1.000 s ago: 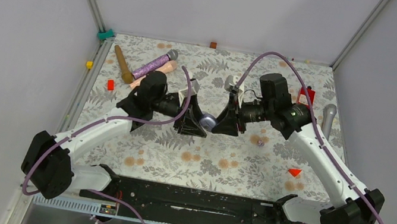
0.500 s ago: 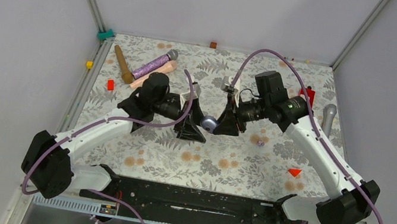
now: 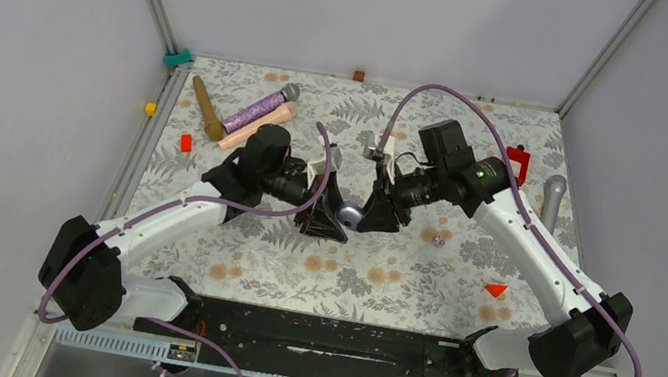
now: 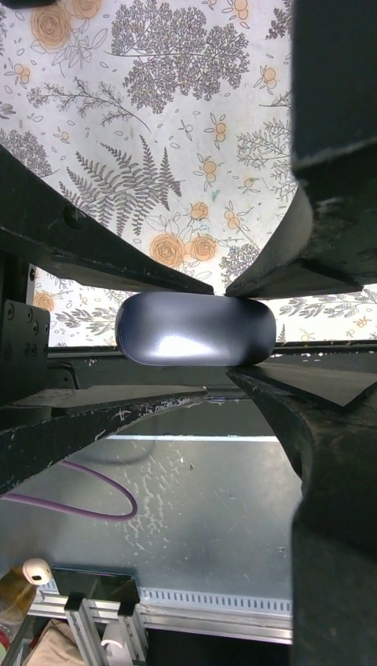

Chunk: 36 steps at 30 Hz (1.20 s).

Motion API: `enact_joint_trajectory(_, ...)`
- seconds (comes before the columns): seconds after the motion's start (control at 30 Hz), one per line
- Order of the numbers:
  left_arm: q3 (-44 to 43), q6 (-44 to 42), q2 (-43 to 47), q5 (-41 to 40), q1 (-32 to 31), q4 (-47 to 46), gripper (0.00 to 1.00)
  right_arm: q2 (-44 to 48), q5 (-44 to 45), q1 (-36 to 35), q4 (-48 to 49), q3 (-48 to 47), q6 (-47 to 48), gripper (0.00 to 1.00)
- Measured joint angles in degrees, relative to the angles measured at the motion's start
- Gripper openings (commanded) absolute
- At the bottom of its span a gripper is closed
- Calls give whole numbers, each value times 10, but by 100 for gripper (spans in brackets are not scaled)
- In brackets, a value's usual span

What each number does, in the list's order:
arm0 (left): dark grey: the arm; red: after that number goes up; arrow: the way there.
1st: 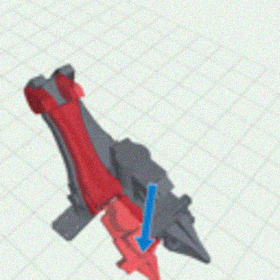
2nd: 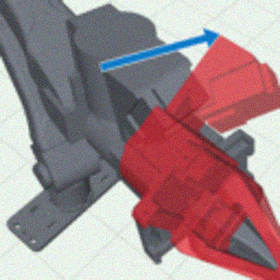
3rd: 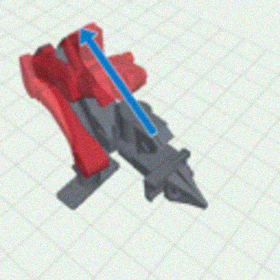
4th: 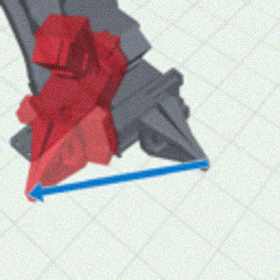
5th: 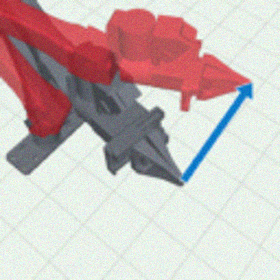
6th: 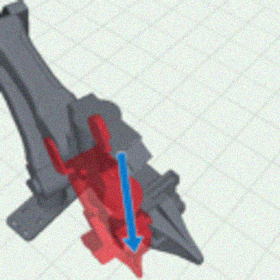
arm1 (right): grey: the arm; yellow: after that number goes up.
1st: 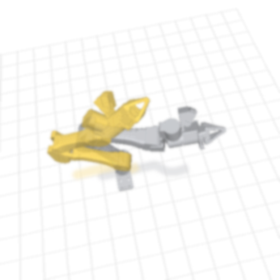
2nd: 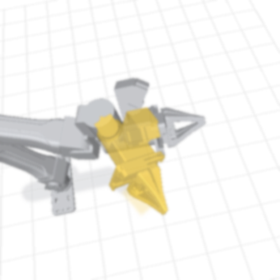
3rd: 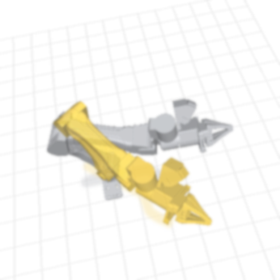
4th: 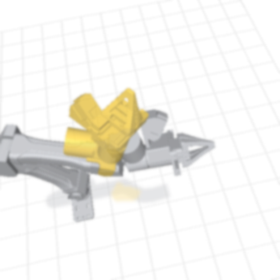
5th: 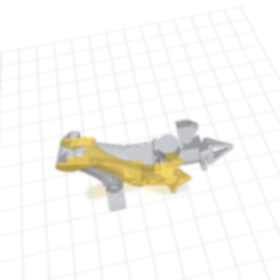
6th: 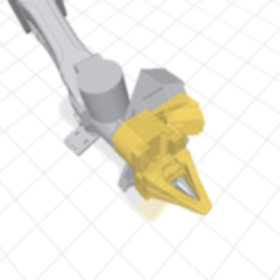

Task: Insert the wireless bluetooth earbuds into the charging case
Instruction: Adjust the charging case.

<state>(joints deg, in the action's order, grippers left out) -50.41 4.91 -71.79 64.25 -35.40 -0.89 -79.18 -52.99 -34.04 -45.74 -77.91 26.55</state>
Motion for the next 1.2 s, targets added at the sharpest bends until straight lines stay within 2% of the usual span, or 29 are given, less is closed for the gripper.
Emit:
enact_joint_trajectory(0.23, -1, -2, 0, 0, 0, 0, 41, -4, 1, -5, -6, 0, 7, 31)
enact_joint_trajectory(0.33, -1, -3, 0, -2, 0, 0, 34, -4, 0, -7, -9, 0, 7, 30)
enact_joint_trajectory(0.53, -1, -5, 0, -4, 0, 7, 15, -4, 4, -11, -14, -2, 11, 37)
enact_joint_trajectory(0.67, -1, -5, 0, -4, 0, 7, 9, -4, 5, -12, -15, -2, 12, 40)
enact_joint_trajectory(0.73, -1, -5, 0, -4, -1, 7, 5, -4, 5, -12, -16, -2, 13, 45)
enact_joint_trajectory(0.93, -1, -5, 0, -4, -1, 8, 3, -4, 3, -12, -16, -3, 16, 68)
enact_joint_trajectory(1.2, -1, -6, 0, -4, -1, 9, 0, -5, -17, -9, -9, -13, -5, 75)
